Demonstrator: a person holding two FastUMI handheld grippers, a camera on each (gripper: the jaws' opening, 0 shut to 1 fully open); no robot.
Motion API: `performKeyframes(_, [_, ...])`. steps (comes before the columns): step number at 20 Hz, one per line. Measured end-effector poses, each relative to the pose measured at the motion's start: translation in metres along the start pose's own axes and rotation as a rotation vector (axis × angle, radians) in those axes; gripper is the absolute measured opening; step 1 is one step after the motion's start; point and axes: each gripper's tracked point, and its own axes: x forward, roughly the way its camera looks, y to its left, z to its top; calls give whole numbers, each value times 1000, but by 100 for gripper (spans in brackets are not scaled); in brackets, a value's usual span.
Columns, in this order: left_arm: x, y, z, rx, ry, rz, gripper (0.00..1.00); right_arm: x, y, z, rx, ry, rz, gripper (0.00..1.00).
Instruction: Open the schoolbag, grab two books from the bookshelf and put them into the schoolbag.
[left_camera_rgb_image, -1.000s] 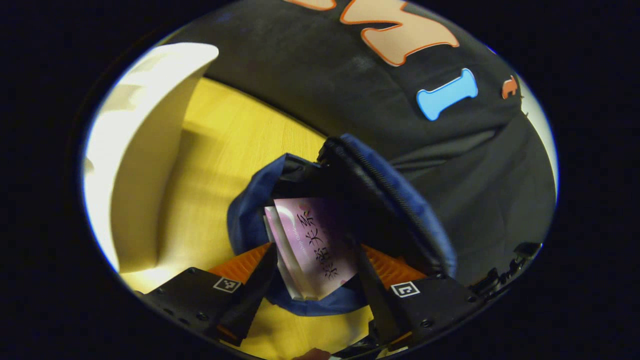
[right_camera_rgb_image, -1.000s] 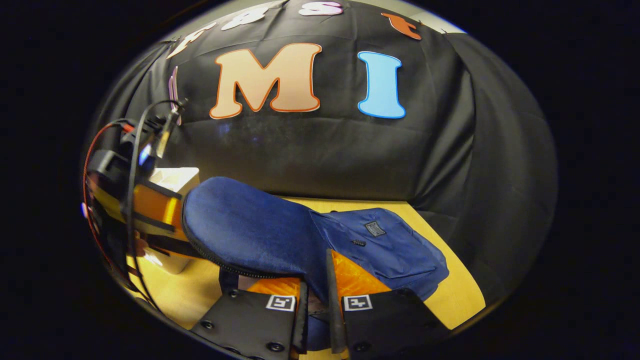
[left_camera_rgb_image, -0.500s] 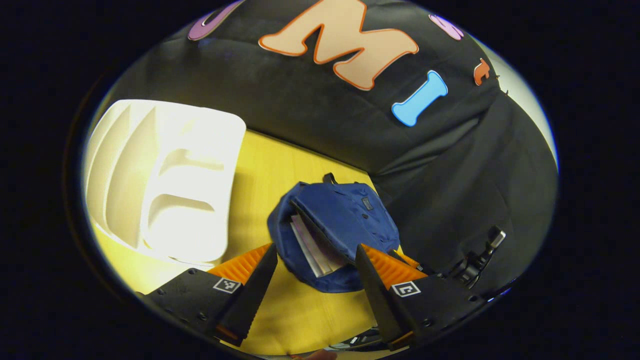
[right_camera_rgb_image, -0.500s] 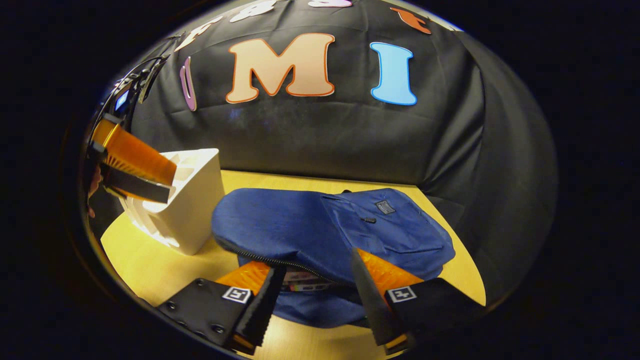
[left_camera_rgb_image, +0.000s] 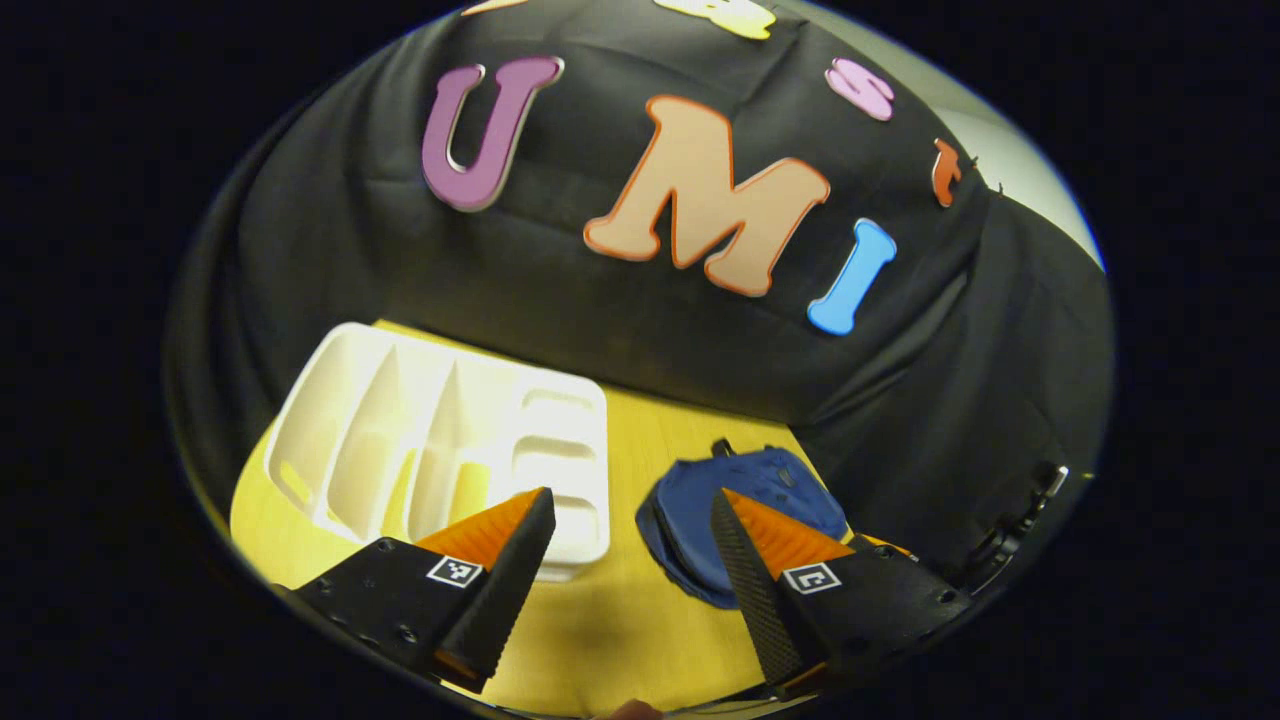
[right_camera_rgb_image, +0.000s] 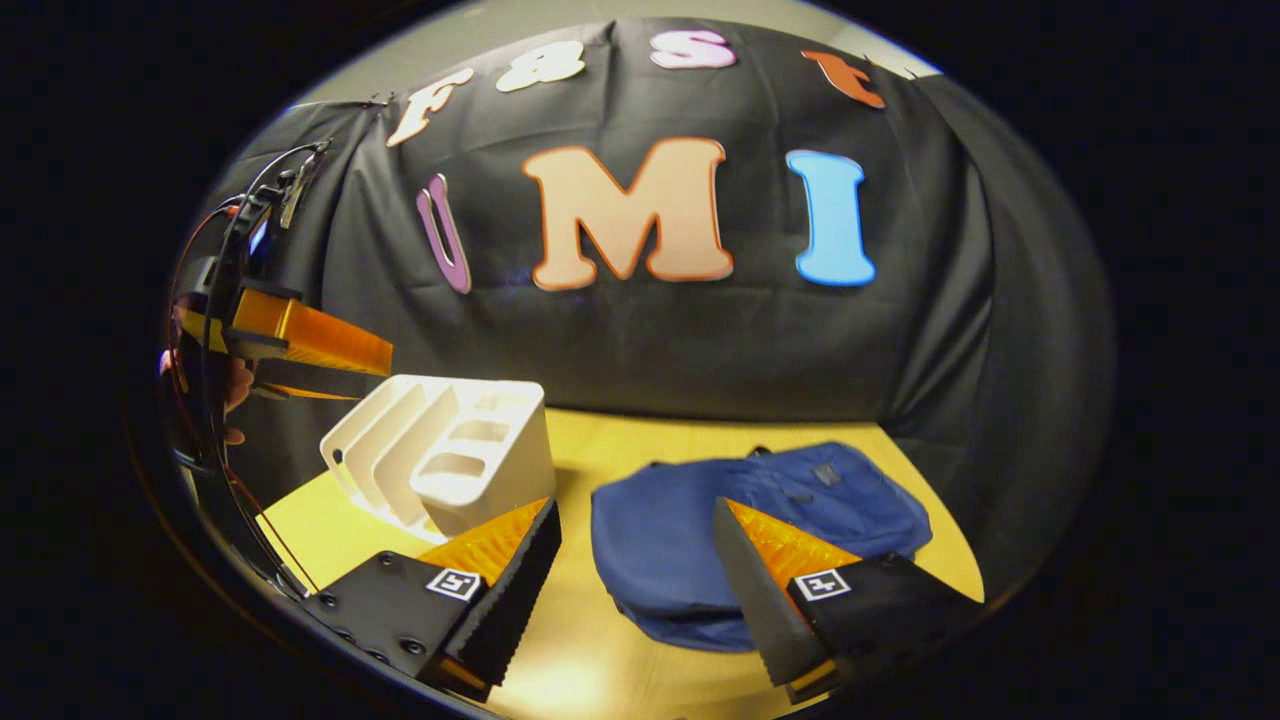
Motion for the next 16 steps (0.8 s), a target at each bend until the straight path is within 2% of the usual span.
performKeyframes(2, [-7,16,27,89,-131,74,92,4,13,36,-10,-84,23,96])
performKeyframes(6, [-26,25,60,167,-240,159,92,5,26,86,-19,-198,46,96])
performKeyframes(8, [-41,21,72,169,-285,159,92,2,31,104,-35,-248,41,96])
performKeyframes(11, [-51,24,85,225,-321,169,91,-1,41,113,-31,-276,49,97])
performKeyframes(12, [-53,23,88,238,-324,167,87,-2,42,115,-34,-280,50,97])
performKeyframes(13, [-53,19,88,246,-327,156,92,-4,43,117,-35,-284,45,97])
performKeyframes(14, [-53,18,87,245,-325,147,92,-6,43,117,-34,-288,39,97])
performKeyframes(15, [-53,18,87,240,-323,142,87,-8,44,118,-33,-290,34,97])
performKeyframes(16, [-52,19,86,235,-317,140,91,-11,44,118,-33,-292,27,97])
